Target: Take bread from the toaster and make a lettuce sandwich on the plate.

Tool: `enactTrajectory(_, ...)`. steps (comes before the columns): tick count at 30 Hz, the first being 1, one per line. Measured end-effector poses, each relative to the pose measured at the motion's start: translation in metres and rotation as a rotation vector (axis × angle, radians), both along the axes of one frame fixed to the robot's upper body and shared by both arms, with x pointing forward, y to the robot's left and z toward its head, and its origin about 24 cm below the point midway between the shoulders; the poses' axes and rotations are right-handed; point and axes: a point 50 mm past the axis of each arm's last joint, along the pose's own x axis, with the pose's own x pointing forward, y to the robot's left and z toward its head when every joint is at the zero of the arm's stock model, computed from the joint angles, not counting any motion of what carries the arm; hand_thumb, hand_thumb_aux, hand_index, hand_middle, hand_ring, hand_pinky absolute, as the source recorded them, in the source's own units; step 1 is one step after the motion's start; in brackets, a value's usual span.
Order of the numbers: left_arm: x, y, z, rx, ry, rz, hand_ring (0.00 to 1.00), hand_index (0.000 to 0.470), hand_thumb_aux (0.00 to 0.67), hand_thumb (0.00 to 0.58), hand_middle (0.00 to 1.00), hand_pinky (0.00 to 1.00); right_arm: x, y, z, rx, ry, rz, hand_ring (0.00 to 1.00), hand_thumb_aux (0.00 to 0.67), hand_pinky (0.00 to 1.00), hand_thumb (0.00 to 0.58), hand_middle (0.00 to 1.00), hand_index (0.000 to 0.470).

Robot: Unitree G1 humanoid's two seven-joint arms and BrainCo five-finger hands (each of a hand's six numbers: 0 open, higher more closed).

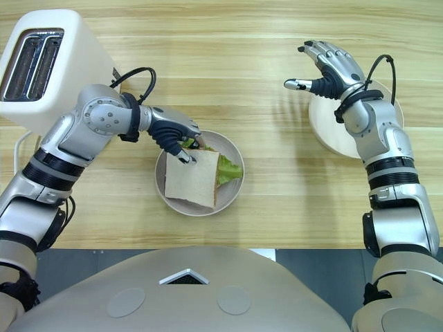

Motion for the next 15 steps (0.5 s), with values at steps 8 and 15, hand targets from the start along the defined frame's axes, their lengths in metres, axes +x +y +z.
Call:
enactTrajectory(8, 0.014, -0.003, -0.001, -0.053, -0.223, 0.021, 0.00, 0.243, 0.347, 0.445, 0.00, 0.00, -0.004, 0.022, -0.011, 0.028, 0.042, 0.109, 0.00, 0.000, 0.00, 0.000, 0.00, 0.000)
enactTrajectory(15, 0.009, -0.010, 0.034, -0.206, -0.331, 0.020, 0.00, 0.000, 0.000, 0.000, 0.00, 0.00, -0.006, 0.023, -0.006, 0.100, 0.033, 0.135, 0.00, 0.000, 0.00, 0.000, 0.00, 0.000)
